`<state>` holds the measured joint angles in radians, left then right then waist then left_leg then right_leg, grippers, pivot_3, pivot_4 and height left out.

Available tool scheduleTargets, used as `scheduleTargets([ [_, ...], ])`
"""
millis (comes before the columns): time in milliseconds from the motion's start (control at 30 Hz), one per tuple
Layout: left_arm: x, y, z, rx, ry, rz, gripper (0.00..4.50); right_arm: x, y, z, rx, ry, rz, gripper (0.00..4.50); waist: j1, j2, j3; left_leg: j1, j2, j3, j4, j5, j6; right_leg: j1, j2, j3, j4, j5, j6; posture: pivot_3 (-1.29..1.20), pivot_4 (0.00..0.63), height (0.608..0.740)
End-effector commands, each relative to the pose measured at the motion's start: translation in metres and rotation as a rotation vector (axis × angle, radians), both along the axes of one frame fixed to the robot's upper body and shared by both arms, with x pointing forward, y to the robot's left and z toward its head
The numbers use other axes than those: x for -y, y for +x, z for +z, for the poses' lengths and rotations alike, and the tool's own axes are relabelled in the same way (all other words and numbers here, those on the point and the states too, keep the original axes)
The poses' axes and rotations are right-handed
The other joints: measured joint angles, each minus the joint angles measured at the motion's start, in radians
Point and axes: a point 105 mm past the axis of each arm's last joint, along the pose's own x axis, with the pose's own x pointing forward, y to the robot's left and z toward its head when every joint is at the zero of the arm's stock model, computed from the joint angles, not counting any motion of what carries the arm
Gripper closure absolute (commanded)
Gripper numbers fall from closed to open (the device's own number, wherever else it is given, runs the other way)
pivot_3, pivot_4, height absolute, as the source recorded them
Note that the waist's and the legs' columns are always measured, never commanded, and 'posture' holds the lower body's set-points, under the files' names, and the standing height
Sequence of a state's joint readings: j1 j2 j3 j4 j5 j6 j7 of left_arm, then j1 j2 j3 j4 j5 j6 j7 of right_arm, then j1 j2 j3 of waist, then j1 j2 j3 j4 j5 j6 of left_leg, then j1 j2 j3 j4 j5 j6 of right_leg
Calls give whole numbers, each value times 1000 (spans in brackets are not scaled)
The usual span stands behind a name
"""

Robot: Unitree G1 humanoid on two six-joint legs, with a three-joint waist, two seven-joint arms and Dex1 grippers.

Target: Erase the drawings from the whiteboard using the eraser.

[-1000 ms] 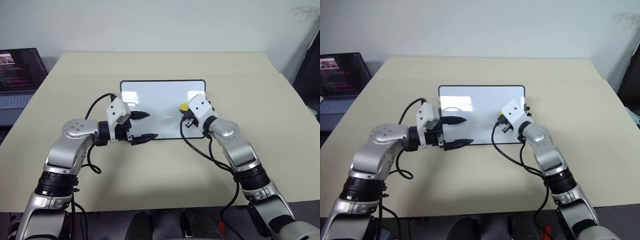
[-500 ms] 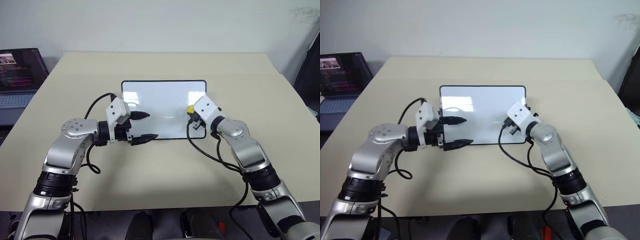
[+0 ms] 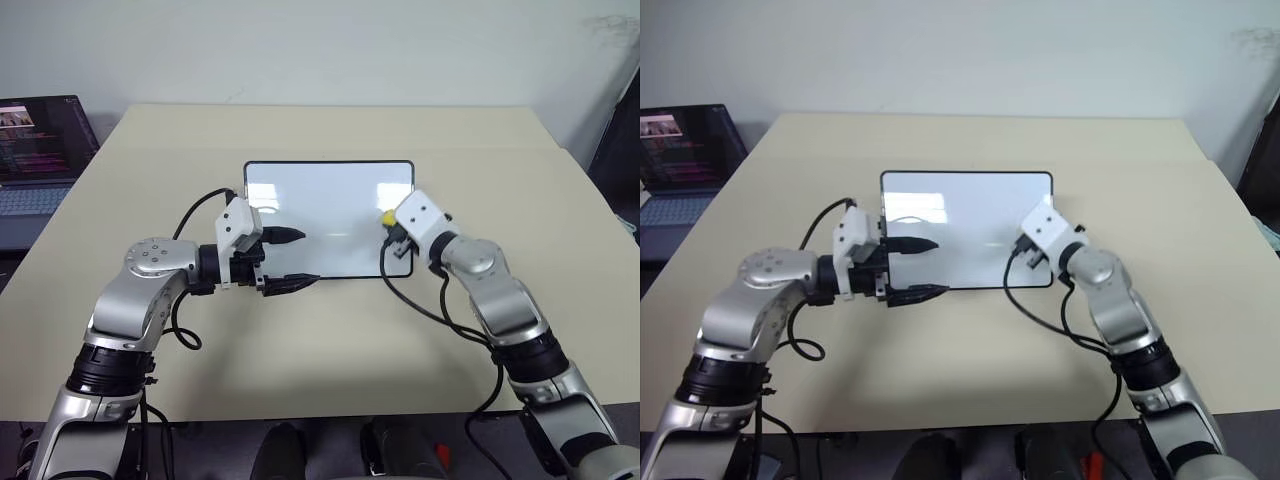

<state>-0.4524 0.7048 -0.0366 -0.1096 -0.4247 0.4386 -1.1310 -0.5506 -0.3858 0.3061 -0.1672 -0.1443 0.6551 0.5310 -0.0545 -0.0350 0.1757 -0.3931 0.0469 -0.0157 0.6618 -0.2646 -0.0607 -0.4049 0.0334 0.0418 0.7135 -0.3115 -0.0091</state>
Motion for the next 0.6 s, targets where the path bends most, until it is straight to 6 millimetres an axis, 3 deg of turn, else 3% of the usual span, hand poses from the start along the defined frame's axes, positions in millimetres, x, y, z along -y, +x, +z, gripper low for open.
scheduleTargets([
  [33, 2, -4, 11, 32, -9, -19, 0, -4, 3, 0, 18, -13, -15, 3487, -4, 0, 0, 0, 0, 0, 0, 0, 0, 0, 0, 0, 0, 0, 1, 0, 150, 740],
  [200, 3, -5, 10, 23, -13, -12, 0, -3, 29, 44, 258, 50, -140, 3487, -4, 0, 0, 1, 0, 0, 0, 0, 0, 0, 1, 0, 2, -1, 2, 0, 150, 740],
  [267, 4, -5, 11, 23, -14, -18, 0, -9, 31, 48, 269, 57, -128, 3487, -2, 0, 0, 1, 0, 0, 0, 0, 0, 0, 1, 0, 2, -1, 2, 0, 150, 740],
  [500, 11, -6, 12, 11, -32, -46, 0, -17, 13, 8, 87, -32, -9, 3487, 5, 0, 0, -3, 0, 0, -1, 0, 0, -1, 0, 0, -2, 1, -2, 0, 150, 740],
  [600, 17, -8, 11, 2, -31, -81, 0, -14, 4, 4, 71, -14, -10, 3488, 7, 0, 0, -3, 0, -1, -1, 0, 0, -1, -1, -1, -2, 1, -2, 0, 150, 740],
])
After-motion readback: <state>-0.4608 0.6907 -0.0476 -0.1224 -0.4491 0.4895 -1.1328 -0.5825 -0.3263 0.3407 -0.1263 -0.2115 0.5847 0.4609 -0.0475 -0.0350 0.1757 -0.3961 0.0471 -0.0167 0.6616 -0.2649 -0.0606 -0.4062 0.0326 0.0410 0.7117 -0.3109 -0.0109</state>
